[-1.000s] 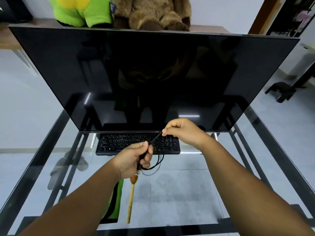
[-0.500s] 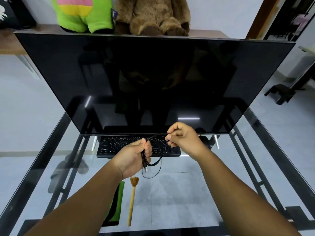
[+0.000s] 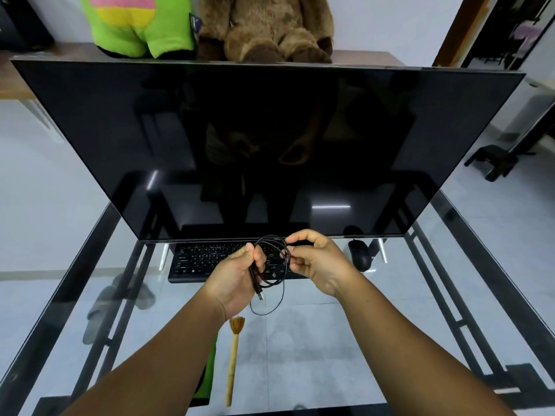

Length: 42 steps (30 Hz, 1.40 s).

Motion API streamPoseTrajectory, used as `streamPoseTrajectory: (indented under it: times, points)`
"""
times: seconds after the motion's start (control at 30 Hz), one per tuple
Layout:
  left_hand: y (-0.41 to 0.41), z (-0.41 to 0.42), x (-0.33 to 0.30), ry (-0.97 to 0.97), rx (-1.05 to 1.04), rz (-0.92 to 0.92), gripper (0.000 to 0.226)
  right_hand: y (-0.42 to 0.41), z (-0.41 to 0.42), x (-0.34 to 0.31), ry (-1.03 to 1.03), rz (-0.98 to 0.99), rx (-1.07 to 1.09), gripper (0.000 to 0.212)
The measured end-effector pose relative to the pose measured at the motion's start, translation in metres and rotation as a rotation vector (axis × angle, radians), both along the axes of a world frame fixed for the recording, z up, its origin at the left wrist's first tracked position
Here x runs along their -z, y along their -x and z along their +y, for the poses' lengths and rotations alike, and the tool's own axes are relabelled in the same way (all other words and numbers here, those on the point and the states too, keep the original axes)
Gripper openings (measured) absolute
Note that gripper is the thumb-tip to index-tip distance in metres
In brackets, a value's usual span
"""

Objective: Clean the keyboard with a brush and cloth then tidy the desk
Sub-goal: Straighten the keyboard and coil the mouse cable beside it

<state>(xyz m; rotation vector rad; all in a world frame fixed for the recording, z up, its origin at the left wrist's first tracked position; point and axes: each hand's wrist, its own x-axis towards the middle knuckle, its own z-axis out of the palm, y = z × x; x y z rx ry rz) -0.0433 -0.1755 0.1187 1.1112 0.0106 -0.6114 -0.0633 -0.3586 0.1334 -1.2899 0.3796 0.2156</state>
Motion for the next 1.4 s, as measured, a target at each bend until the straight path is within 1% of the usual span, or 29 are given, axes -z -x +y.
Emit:
streamPoseTrajectory:
  times: [0.07,0.17,0.27,0.33,0.43,0.5,0.6,0.7,0.8,0.9,1.03,1.13,1.23,1.3,1.4]
  points:
    - [0.001,-0.002,-0.002,-0.02,-0.017,-0.003,0.037,0.0,-0.001,0.002,0.034,0.006,-0.024,0.016]
    - [0.005,-0.01,-0.009,-0.009,-0.053,0.011,0.038,0.0,-0.003,0.002,0.023,-0.017,-0.038,0.006]
    - [0.003,-0.011,-0.009,-0.03,-0.083,0.031,0.037,0.001,-0.006,0.002,0.098,-0.066,-0.1,0.01]
    - [-0.002,-0.008,-0.005,-0.125,-0.068,0.009,0.035,0.001,-0.008,0.002,0.175,-0.082,-0.131,0.017]
    - [-0.005,-0.004,-0.008,-0.295,0.012,-0.058,0.032,0.0,-0.013,0.001,0.201,-0.084,-0.141,0.025]
    - [-0.007,-0.001,-0.014,-0.396,0.06,-0.077,0.03,0.0,-0.016,0.002,0.199,-0.076,-0.141,0.025]
    - [-0.016,0.006,-0.015,-0.465,0.092,-0.047,0.026,0.0,-0.02,0.003,0.208,-0.071,-0.162,0.021]
    - [-0.023,0.012,-0.016,-0.433,0.134,0.066,0.023,-0.001,-0.022,0.003,0.219,-0.069,-0.18,0.019]
    - [-0.024,0.015,-0.018,-0.283,0.182,0.173,0.021,-0.002,-0.024,0.002,0.229,-0.07,-0.192,0.02]
    - [-0.022,0.019,-0.018,-0.152,0.173,0.252,0.017,-0.003,-0.026,0.0,0.223,-0.076,-0.205,0.021]
    - [-0.019,0.017,-0.018,-0.142,0.093,0.285,0.012,-0.005,-0.027,-0.001,0.218,-0.083,-0.233,0.023]
    - [-0.019,0.013,-0.015,-0.171,0.037,0.246,0.008,-0.008,-0.028,-0.002,0.22,-0.089,-0.247,0.023]
    - [-0.02,0.01,-0.012,-0.204,0.043,0.144,0.005,-0.01,-0.029,-0.003,0.219,-0.082,-0.254,0.023]
    - [-0.021,0.011,-0.01,-0.242,0.097,0.048,0.013,-0.011,-0.031,-0.003,0.215,-0.073,-0.253,0.022]
    - [-0.023,0.012,-0.008,-0.36,0.152,-0.144,0.022,-0.012,-0.032,-0.004,0.204,-0.065,-0.251,0.02]
